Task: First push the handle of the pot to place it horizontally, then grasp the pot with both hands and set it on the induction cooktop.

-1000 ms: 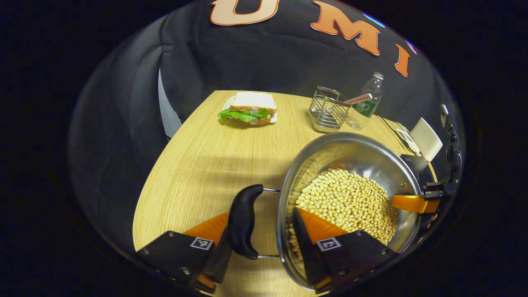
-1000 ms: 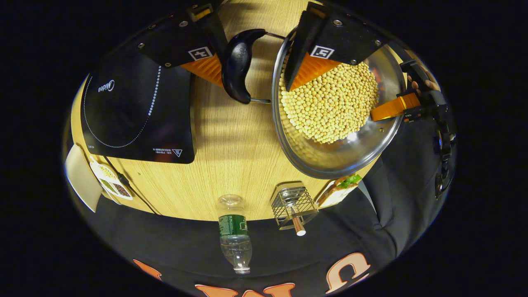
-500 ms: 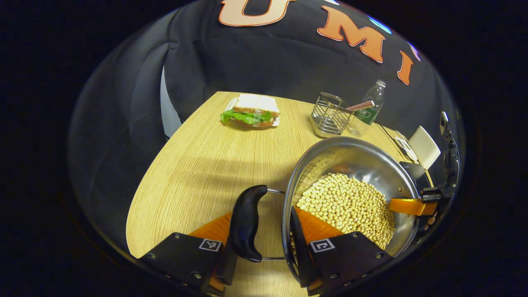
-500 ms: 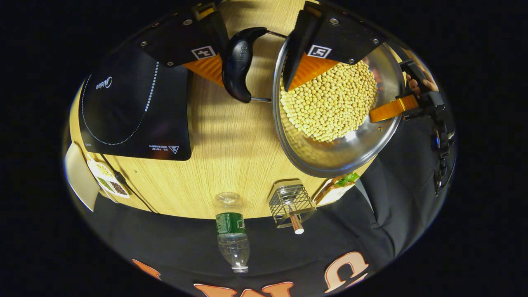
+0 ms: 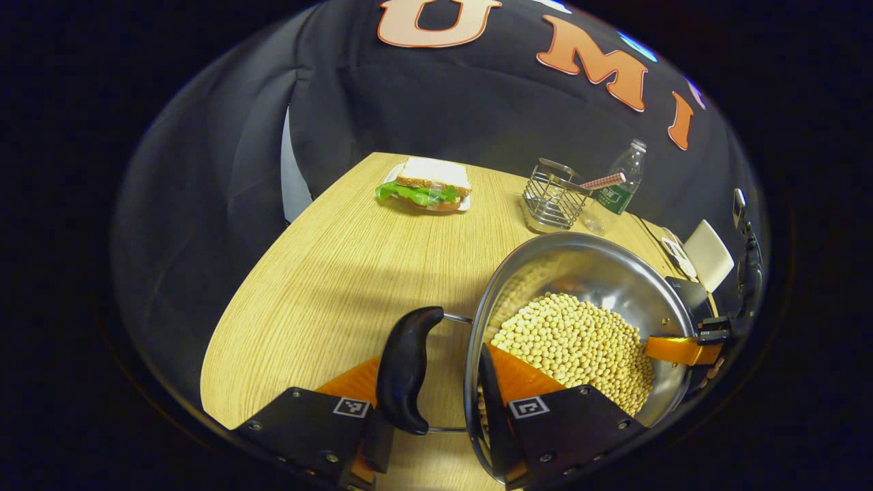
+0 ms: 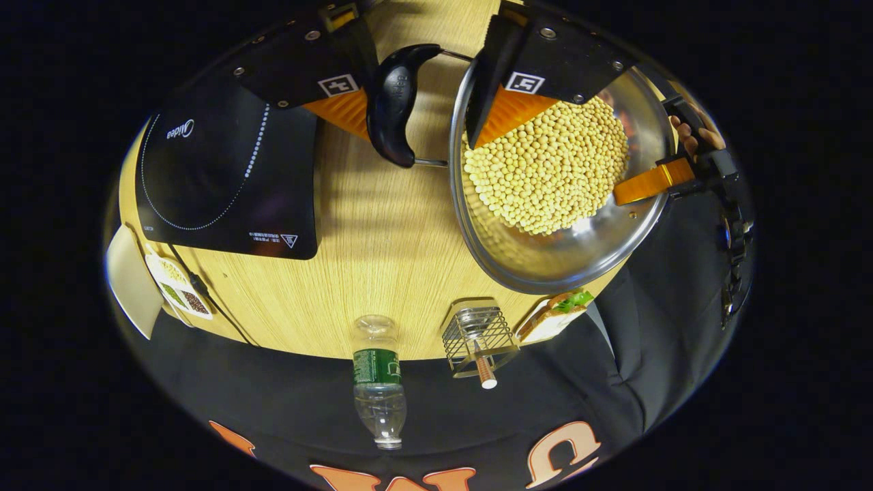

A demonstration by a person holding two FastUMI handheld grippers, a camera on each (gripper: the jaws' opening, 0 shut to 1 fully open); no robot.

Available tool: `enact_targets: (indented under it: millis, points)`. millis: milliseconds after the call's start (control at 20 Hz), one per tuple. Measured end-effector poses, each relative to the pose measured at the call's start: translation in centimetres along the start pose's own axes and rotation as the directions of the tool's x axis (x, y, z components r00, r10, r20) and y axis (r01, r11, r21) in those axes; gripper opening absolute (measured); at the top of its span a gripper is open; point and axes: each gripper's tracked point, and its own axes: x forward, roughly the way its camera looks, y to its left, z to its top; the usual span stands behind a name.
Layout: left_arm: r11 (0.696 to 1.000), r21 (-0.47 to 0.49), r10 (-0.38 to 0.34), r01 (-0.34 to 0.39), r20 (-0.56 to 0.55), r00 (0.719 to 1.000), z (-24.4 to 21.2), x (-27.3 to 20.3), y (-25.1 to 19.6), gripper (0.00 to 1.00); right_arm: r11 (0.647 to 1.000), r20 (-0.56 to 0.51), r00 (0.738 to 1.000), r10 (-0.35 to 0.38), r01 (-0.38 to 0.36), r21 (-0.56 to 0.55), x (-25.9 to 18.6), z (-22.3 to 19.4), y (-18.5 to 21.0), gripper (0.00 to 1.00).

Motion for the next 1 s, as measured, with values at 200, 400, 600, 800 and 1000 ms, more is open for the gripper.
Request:
enact_targets:
  millis: [200, 400, 600, 800, 1000]
  points:
    - [0.999, 0.028, 0.029, -0.03, 0.017, 0.999, 0.9, -0.5, -0.3, 0.55, 1.0, -0.003, 1.0, 0.028, -0.028, -0.005, 0.2, 0.1, 0.1, 0.63]
    - [0.997, 0.056, 0.041, -0.045, 0.068, 0.997, 1.7, -1.4, -0.3, 0.61, 0.999, 0.034, 0.998, 0.045, -0.045, -0.004, 0.4, 0.2, -0.3, 0.63]
    - [0.994, 0.104, 0.033, -0.045, 0.112, 0.993, 2.2, -1.6, -0.5, 0.58, 0.999, 0.059, 0.997, 0.046, -0.047, 0.006, 0.9, 0.0, -0.1, 0.63]
    - [0.991, 0.134, 0.009, -0.028, 0.139, 0.99, 2.2, -1.2, -0.8, 0.58, 1.0, 0.078, 0.997, 0.028, -0.029, 0.01, 0.9, -0.3, 0.0, 0.63]
    - [0.987, 0.16, -0.013, -0.016, 0.181, 0.983, 2.6, -1.0, -0.9, 0.62, 1.0, 0.078, 0.997, -0.001, 0.001, 0.007, 0.7, -0.7, 0.1, 0.63]
